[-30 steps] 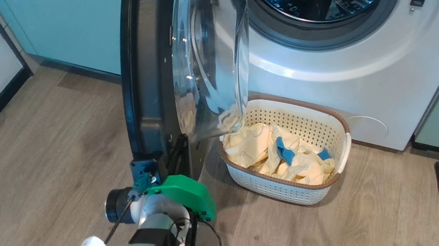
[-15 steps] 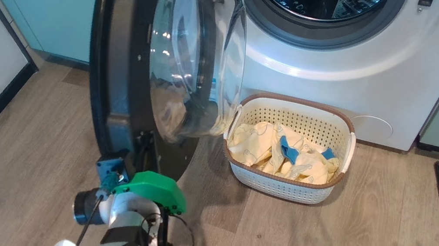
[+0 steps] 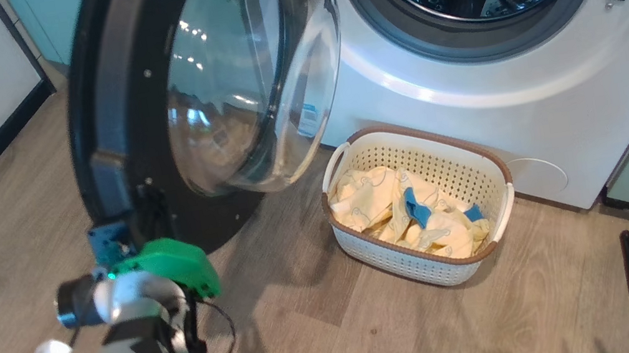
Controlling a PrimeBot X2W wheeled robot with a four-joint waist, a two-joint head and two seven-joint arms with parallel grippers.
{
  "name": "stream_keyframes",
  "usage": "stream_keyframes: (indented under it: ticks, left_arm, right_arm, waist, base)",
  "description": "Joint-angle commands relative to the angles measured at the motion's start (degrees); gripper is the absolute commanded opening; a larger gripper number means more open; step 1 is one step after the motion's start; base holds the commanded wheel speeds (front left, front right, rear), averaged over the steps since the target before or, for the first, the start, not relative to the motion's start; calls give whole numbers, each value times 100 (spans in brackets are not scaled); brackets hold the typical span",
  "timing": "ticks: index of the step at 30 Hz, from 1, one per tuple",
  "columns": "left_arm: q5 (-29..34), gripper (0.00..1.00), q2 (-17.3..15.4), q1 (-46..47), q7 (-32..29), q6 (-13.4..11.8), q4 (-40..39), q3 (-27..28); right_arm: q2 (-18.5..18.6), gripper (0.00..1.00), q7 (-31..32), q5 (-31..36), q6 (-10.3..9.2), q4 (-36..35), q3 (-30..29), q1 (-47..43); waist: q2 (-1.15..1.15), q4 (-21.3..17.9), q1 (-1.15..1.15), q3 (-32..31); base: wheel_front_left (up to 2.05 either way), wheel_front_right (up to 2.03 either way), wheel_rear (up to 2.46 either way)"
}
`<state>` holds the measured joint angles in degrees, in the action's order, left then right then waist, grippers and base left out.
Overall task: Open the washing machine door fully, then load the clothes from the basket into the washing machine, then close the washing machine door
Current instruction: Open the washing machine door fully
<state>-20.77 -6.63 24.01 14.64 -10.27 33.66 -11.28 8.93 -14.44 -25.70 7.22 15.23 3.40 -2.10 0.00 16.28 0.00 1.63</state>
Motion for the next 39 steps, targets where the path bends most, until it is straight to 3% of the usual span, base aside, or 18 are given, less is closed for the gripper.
stream_keyframes:
  ticks: [1, 28, 39]
  left_arm:
    - [-6, 0, -233, 426, 36, -45, -128, 301]
    - [100, 0, -446, 1434, 36, 140, 834, 1629]
    - [378, 0, -446, 1543, 36, 237, 986, 1906]
  right_arm:
    - [91, 100, -56, 6, 26, -196, 98, 162]
    - [230, 100, -56, 9, 26, -195, 215, 592]
    - [256, 100, -56, 8, 26, -167, 222, 661]
  waist:
    - [0, 6, 0, 25]
    - [0, -173, 0, 645]
    - [0, -239, 0, 694]
  base:
    - [0, 0, 0]
    - [0, 0, 0]
    - [0, 0, 0]
